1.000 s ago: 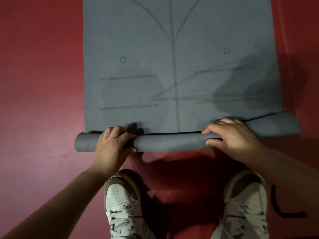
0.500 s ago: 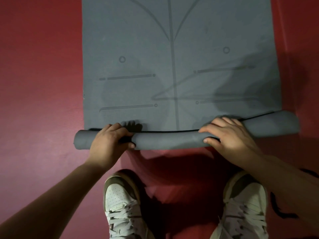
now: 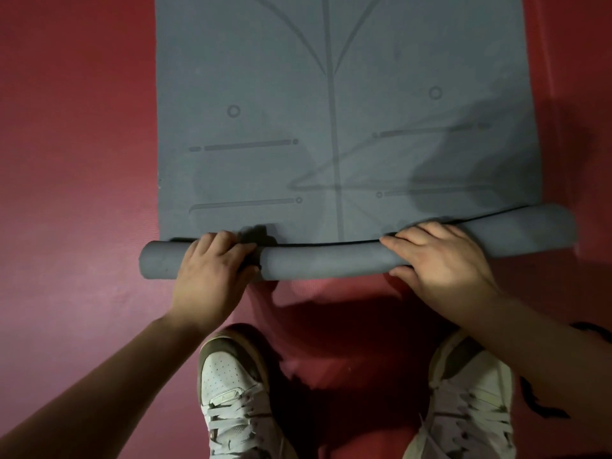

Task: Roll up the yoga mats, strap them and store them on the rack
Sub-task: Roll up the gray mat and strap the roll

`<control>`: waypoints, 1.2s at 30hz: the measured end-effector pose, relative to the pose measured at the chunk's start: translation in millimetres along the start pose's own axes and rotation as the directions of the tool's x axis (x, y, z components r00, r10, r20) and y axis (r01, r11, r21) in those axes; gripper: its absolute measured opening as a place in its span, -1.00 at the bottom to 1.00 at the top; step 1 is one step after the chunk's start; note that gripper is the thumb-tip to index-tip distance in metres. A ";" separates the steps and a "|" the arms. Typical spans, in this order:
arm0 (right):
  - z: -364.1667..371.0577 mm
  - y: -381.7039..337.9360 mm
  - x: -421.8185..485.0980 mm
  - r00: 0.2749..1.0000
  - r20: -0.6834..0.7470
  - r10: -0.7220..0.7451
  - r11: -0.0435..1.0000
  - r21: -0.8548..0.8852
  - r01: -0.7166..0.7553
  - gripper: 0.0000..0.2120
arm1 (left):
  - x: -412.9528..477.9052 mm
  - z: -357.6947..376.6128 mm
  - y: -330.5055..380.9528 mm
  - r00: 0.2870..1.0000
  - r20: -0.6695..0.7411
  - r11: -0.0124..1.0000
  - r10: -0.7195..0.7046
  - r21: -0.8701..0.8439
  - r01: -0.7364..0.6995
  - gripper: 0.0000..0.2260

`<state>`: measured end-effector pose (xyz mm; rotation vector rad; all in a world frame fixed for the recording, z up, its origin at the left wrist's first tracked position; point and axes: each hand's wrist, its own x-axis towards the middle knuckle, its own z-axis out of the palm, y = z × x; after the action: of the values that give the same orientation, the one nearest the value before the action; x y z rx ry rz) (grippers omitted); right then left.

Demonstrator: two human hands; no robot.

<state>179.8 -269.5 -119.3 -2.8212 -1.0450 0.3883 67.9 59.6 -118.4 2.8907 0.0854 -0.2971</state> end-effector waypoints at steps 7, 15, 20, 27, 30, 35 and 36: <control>-9.3 4.3 12.4 0.995 0.094 -0.023 1.000 -0.001 0.023 -0.48 | 0.0 -1.1 12.9 0.999 0.033 0.998 -0.009 0.060 0.007 -0.49; -2.9 -0.4 7.0 0.999 0.001 0.042 0.997 0.070 -0.042 -0.65 | 11.6 -0.7 7.2 0.999 0.029 0.999 -0.033 -0.012 0.033 -0.58; -6.7 -7.8 2.9 0.993 -0.094 0.064 0.998 0.028 -0.062 -0.63 | 15.3 -1.1 6.2 0.998 -0.022 0.998 -0.055 0.037 0.056 -0.59; -4.9 -13.0 -2.8 0.989 -0.130 0.072 0.997 0.005 -0.072 -0.60 | 18.8 -5.4 6.5 0.999 -0.044 0.999 -0.002 0.046 0.004 -0.58; -5.0 -10.2 -3.9 0.993 -0.107 0.060 0.998 -0.009 -0.061 -0.45 | 19.5 -4.9 6.5 0.998 -0.058 0.999 -0.018 0.030 0.020 -0.60; -2.0 -10.4 -0.7 0.980 -0.173 0.099 0.995 0.023 -0.097 -0.60 | 19.0 -2.6 6.0 0.993 -0.093 0.997 -0.068 0.024 0.071 -0.65; -1.8 -10.0 -0.2 0.978 -0.181 0.100 0.995 0.022 -0.097 -0.61 | 19.9 -2.3 6.2 0.991 -0.106 0.997 -0.079 0.007 0.081 -0.67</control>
<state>173.9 -262.1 -115.6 -2.8389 -0.8656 0.1407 88.3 54.8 -118.9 2.9181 0.2189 -0.1588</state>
